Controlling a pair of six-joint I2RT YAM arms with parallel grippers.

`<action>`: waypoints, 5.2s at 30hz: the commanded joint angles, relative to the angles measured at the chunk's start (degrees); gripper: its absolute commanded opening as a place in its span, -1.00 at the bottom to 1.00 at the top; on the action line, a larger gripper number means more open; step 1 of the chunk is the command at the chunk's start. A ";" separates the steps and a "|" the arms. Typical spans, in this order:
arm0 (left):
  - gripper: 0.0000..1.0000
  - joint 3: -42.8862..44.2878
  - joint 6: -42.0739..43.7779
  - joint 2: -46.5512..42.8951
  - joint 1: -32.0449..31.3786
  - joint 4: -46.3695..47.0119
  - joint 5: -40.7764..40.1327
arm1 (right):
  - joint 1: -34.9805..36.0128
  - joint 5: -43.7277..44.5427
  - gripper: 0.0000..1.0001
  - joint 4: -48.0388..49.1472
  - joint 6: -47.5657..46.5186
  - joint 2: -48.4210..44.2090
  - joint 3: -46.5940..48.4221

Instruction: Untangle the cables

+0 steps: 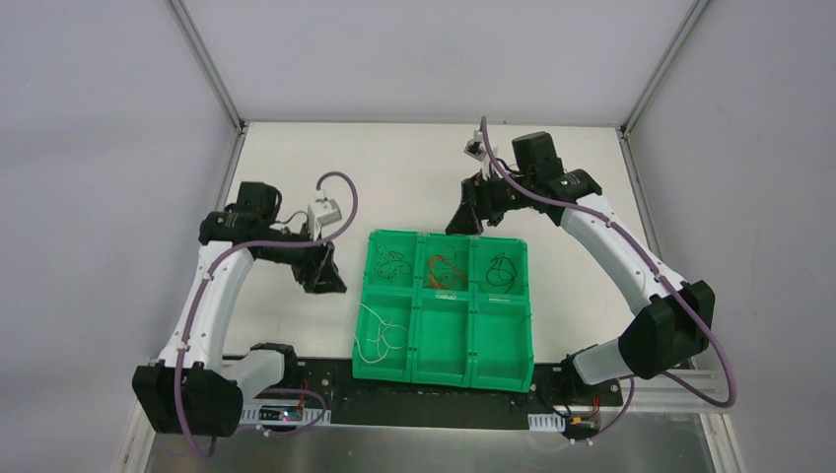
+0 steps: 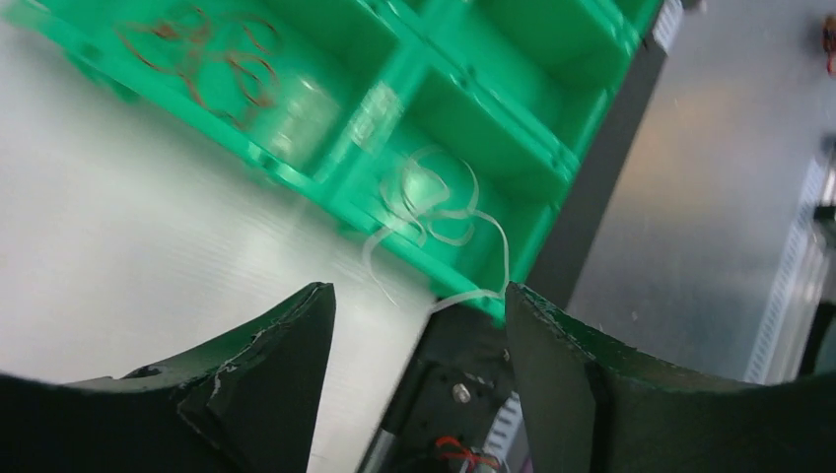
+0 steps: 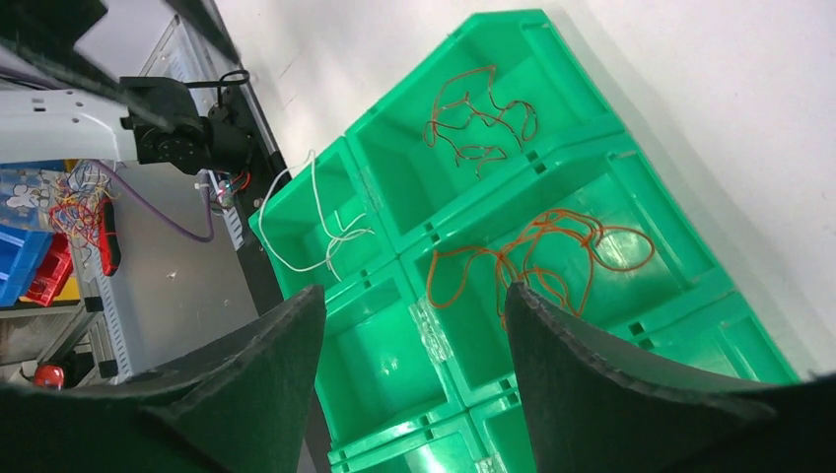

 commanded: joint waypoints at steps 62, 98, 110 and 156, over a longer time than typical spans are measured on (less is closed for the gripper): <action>-1.00 -20.05 6.77 2.22 -45.26 28.13 -35.43 | -5.63 6.69 0.33 -9.26 -4.44 -7.73 -5.62; 0.98 18.95 -32.25 22.32 -22.05 33.27 -28.76 | -30.95 33.05 0.43 2.22 -0.53 33.13 23.70; 0.98 25.48 -32.91 29.08 -19.06 31.79 -32.48 | -29.96 26.95 -0.04 -9.36 -6.03 56.92 49.83; -0.21 38.18 -47.83 48.66 -23.08 65.10 2.14 | -10.39 -6.47 -1.00 7.65 -11.29 18.14 16.28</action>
